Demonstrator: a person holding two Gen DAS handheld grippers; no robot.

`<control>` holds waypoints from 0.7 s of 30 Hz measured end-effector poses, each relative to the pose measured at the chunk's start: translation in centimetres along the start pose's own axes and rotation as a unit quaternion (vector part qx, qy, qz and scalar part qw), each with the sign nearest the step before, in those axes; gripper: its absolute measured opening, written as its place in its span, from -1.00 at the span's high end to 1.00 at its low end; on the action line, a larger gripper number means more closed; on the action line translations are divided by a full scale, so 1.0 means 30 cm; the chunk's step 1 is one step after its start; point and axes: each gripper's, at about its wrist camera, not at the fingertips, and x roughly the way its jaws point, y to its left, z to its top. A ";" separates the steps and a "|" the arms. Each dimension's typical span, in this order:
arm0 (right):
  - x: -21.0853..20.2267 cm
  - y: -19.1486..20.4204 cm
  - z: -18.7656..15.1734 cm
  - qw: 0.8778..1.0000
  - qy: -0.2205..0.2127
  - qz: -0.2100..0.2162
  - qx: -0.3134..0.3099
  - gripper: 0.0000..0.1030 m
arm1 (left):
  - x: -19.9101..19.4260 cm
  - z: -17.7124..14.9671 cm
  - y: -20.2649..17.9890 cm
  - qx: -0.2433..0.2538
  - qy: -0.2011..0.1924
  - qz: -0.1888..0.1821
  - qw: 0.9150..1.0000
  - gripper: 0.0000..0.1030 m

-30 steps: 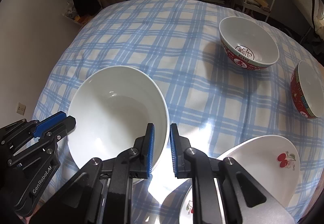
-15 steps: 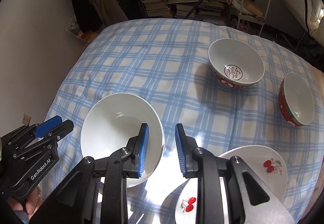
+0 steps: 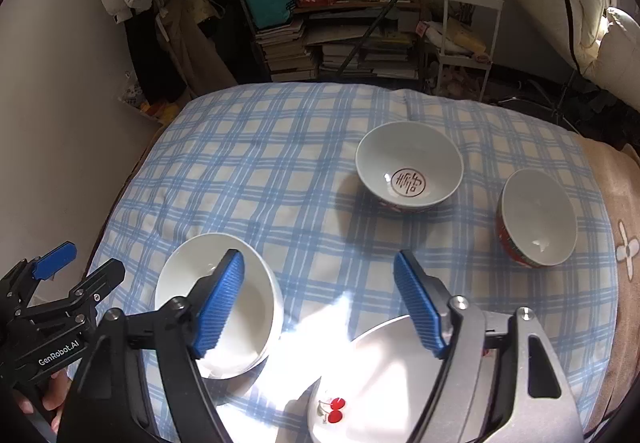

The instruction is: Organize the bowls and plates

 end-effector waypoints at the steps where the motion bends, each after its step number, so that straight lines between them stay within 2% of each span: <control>1: -0.013 -0.008 0.008 1.000 -0.008 -0.003 -0.001 -0.86 | -0.006 0.007 -0.004 0.003 -0.003 -0.001 1.000 -0.75; 6: -0.067 -0.060 0.045 0.999 -0.037 -0.019 0.009 -0.99 | -0.025 0.034 -0.030 0.007 -0.010 -0.008 1.000 -0.77; 9: -0.083 -0.102 0.062 0.998 -0.046 -0.029 0.021 -1.00 | -0.028 0.046 -0.069 0.028 -0.011 -0.007 1.000 -0.77; 11: -0.087 -0.129 0.073 0.998 -0.048 -0.036 0.029 -1.00 | -0.033 0.054 -0.093 0.040 -0.016 0.002 0.999 -0.77; 16: -0.101 -0.190 0.101 0.997 -0.046 -0.052 0.040 -1.00 | -0.045 0.097 -0.135 0.045 -0.014 -0.004 0.999 -0.77; 21: -0.122 -0.228 0.166 0.997 -0.048 -0.045 0.036 -1.00 | -0.062 0.172 -0.200 0.063 -0.020 0.002 0.998 -0.77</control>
